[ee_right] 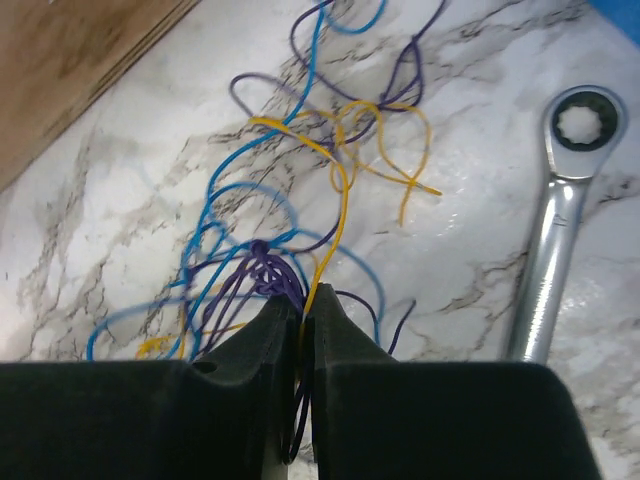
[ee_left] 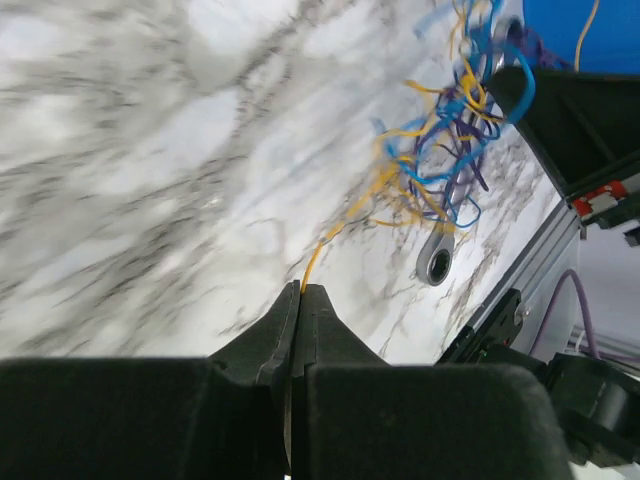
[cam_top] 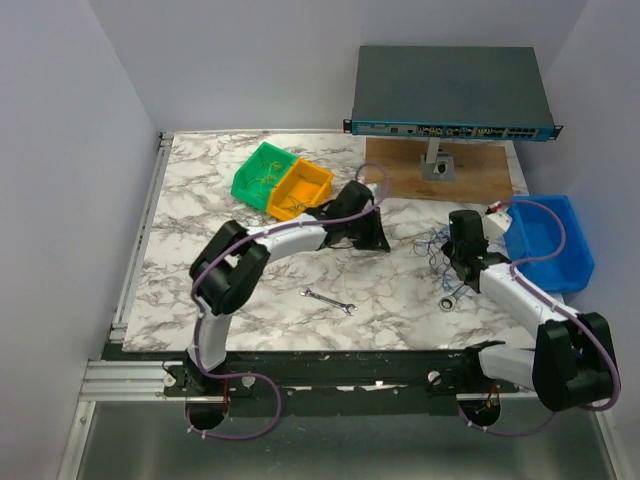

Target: Untangle the cables

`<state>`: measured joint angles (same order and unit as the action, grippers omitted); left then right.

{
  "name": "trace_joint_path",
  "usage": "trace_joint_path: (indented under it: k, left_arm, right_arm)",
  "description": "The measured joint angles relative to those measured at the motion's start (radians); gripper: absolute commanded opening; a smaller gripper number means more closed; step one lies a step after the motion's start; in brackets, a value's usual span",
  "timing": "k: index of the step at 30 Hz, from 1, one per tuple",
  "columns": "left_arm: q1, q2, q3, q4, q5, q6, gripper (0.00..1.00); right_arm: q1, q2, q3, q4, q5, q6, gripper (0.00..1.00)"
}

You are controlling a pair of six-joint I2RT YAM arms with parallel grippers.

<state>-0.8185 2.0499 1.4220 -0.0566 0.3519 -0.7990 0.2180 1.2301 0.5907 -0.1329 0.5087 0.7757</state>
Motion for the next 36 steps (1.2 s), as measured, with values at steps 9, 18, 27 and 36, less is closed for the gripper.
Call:
trace_joint_path:
  k: [9,18,27,36]
  left_arm:
    - [0.225,-0.352,-0.061,-0.132,-0.031,0.127,0.00]
    - [0.410,-0.537,-0.126,-0.245,-0.074,0.197,0.00]
    - [0.517,-0.644,-0.168,-0.330,-0.098,0.230,0.00]
    - [0.710,-0.875,-0.316,-0.326,-0.189,0.146,0.00]
  right_arm:
    - [-0.077,-0.121,-0.047,-0.035,0.028,0.145,0.05]
    - [-0.143,-0.260,-0.125,-0.142,0.138,0.301,0.05]
    - [-0.146,-0.301,-0.122,-0.214,0.198,0.333,0.03]
    - [-0.148,-0.475,-0.121,-0.304,0.295,0.433,0.02]
